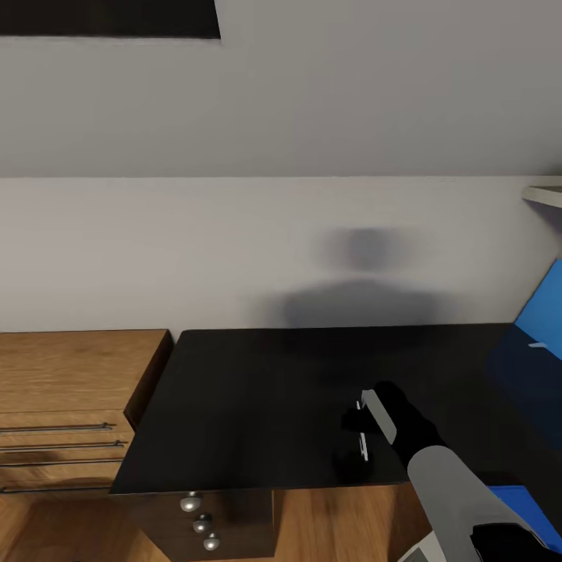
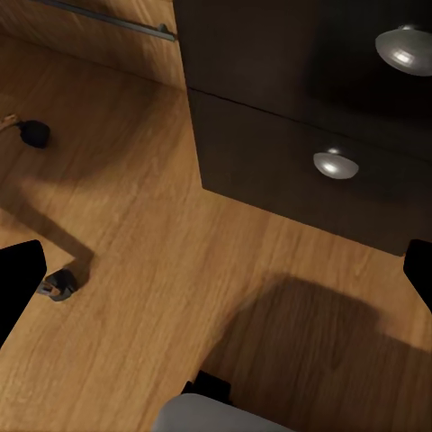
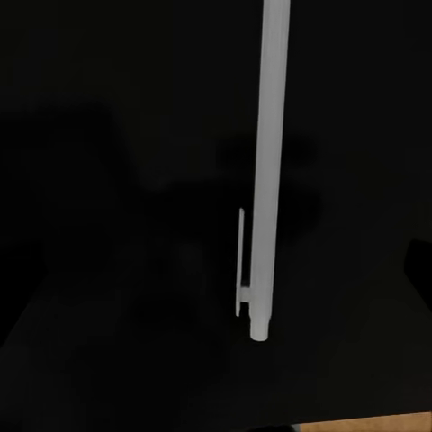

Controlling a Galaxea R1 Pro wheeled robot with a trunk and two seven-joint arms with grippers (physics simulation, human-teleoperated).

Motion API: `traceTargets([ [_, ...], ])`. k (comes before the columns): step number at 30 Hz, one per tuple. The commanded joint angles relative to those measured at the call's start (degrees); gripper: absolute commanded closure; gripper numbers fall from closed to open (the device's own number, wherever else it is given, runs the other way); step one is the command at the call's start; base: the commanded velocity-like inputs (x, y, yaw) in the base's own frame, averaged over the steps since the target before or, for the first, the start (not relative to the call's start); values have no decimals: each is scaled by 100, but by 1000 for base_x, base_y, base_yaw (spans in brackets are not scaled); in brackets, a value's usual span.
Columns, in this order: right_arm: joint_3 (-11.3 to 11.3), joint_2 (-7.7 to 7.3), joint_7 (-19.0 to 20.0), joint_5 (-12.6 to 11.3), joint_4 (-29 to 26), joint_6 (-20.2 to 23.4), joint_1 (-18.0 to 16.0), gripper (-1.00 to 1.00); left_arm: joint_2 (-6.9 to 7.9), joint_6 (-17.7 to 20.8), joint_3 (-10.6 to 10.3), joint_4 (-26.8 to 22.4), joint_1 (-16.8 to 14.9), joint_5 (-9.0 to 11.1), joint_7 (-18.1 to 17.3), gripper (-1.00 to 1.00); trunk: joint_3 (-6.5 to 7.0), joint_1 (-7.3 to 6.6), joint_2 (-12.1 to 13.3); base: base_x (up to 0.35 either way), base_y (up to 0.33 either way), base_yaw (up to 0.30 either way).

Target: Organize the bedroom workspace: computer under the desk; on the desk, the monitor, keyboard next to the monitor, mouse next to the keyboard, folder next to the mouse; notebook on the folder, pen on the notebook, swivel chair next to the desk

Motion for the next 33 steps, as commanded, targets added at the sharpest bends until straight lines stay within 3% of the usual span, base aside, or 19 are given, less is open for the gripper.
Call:
traceTargets([
  [1, 19, -3, -55, -61, -5, 16, -3, -100, -2, -16, -2, 1, -3, -24, 35, -100, -7, 1, -5, 0, 0, 0],
  [4, 19, -5, -55, -61, -1, 17, -3, -100, -2, -16, -2, 1, -3, -22, 35, -100, -7, 1, -5, 0, 0, 0],
  [10, 19, -4, -55, -59, 2, 17, -3, -100, 0, -16, -2, 1, -3, -22, 35, -100, -115, 132, -246, 0, 0, 0],
  [24, 19, -6, -55, -59, 8, 13, -3, -100, -1, -16, -2, 1, -3, -21, 35, -100, -115, 132, -246, 0, 0, 0],
  [29, 19, -6, -55, -60, 11, 15, -3, -100, 2, -16, -2, 1, -3, -21, 24, -100, -204, 242, -446, 0, 0, 0],
  [33, 19, -6, -55, -60, 11, 17, -3, -100, 0, -20, -2, 1, -3, -24, 15, -100, -204, 242, -446, 0, 0, 0],
])
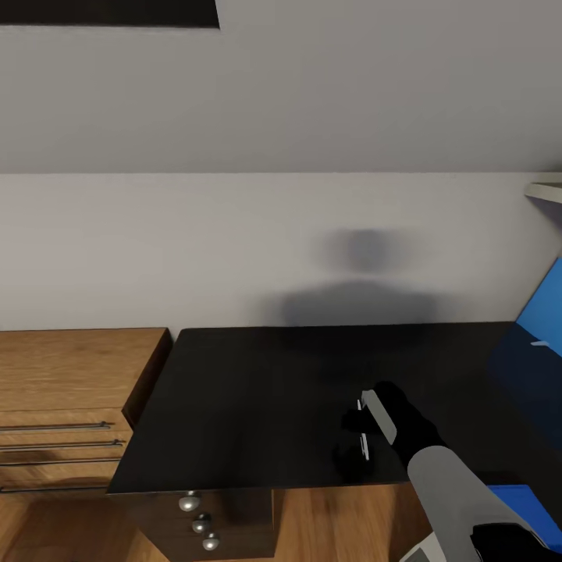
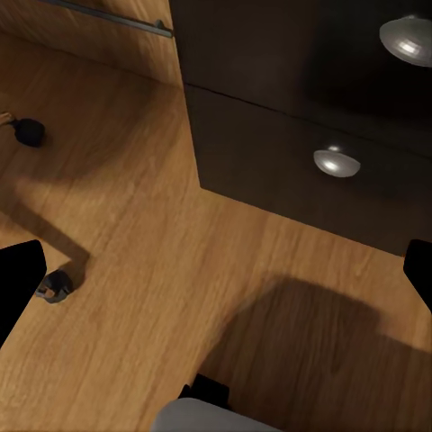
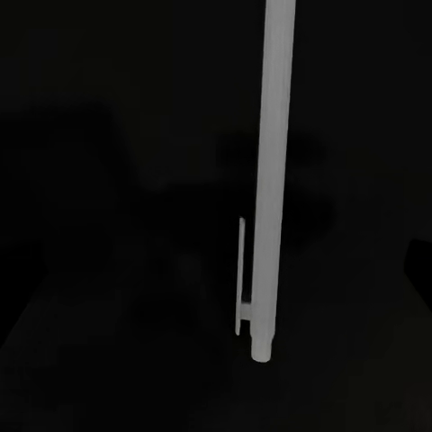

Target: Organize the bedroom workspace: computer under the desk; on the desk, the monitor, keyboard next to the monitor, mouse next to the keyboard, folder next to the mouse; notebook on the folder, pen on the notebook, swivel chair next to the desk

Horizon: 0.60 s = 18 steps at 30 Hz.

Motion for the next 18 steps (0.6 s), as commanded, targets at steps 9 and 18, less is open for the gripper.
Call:
traceTargets([
  [9, 19, -3, -55, -53, -5, 13, -3, -100, -3, -13, -2, 1, -3, -25, 27, -100, -25, 22, -45, 0, 0, 0],
  [18, 19, -3, -55, -52, -5, 8, -3, -100, -3, -15, -2, 1, -3, -24, 28, -100, -150, 176, -326, 0, 0, 0],
])
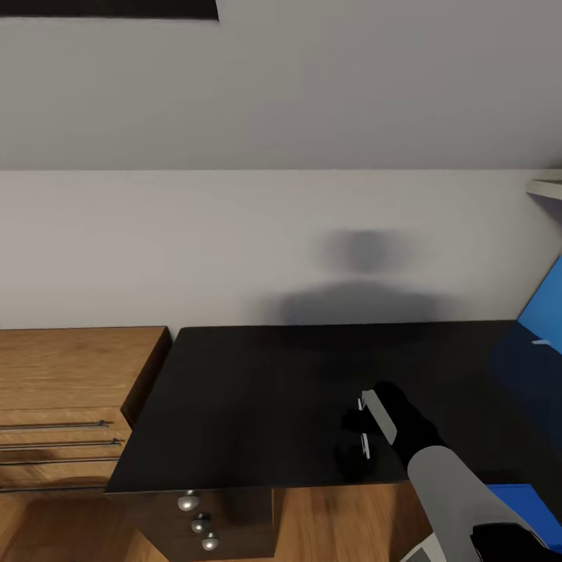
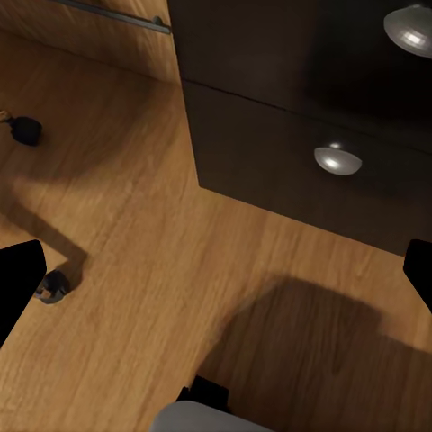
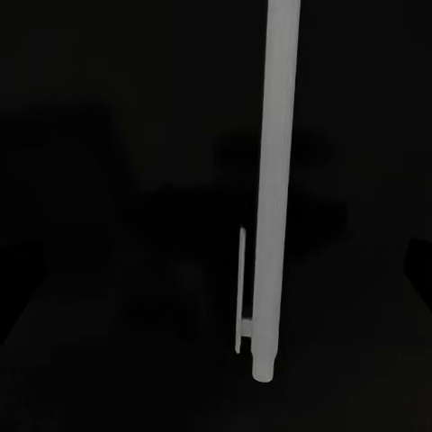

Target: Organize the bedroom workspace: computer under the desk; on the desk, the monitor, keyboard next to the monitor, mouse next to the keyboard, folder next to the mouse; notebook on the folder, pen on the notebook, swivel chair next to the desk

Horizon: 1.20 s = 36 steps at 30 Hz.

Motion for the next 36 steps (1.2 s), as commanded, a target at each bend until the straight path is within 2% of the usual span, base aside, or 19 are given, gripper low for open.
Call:
traceTargets([
  [1, 19, -3, -55, -61, -5, 16, -3, -100, -2, -17, -2, 1, -3, -21, 32, -100, -6, 0, -4, 0, 0, 0],
  [9, 19, -3, -55, -60, -5, 8, -3, -100, -2, -21, -2, 1, -3, -15, 32, -100, -6, 0, -4, 0, 0, 0],
  [14, 19, -3, -55, -60, -5, 7, -3, -100, 3, -20, -2, 1, -3, -14, 38, -100, -96, 110, -205, 0, 0, 0],
  [29, 19, -7, -55, -60, -5, 6, -3, -100, 8, -17, -2, 1, -3, -14, 40, -100, -96, 110, -205, 0, 0, 0],
  [36, 19, -9, -55, -60, -7, 10, -3, -100, 15, -14, -2, 1, -3, -14, 43, -100, -204, 242, -446, 0, 0, 0],
])
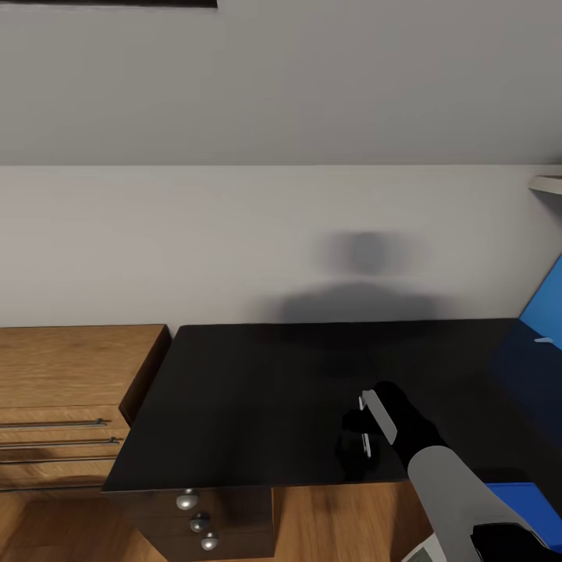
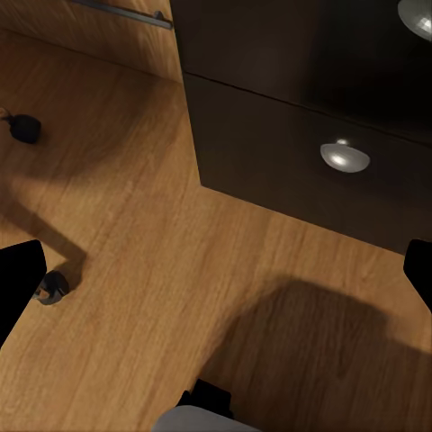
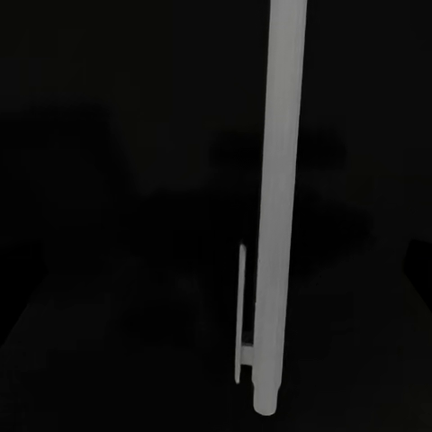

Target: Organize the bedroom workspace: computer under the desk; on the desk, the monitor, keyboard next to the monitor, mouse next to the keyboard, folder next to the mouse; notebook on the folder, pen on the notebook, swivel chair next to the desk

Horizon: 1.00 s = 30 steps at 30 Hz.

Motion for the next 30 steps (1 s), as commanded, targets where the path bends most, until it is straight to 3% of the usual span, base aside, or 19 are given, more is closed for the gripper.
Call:
traceTargets([
  [1, 19, -5, -55, -59, -7, 17, -3, -100, -1, -15, -2, 1, -3, -22, 33, -100, -6, 0, -4, 0, 0, 0],
  [16, 19, -41, -55, -52, -4, 21, -3, -100, -3, -14, -2, 1, -3, -22, 24, -100, -6, 0, -4, 0, 0, 0],
  [21, 22, -41, -55, -52, -4, 21, -3, -100, -1, -15, -2, 1, -3, -22, 22, -100, -96, 110, -205, 0, 0, 0],
  [30, 23, -41, -55, -58, -4, 29, -3, -100, -1, -14, -2, 1, -3, -22, 22, -100, -96, 110, -205, 0, 0, 0],
])
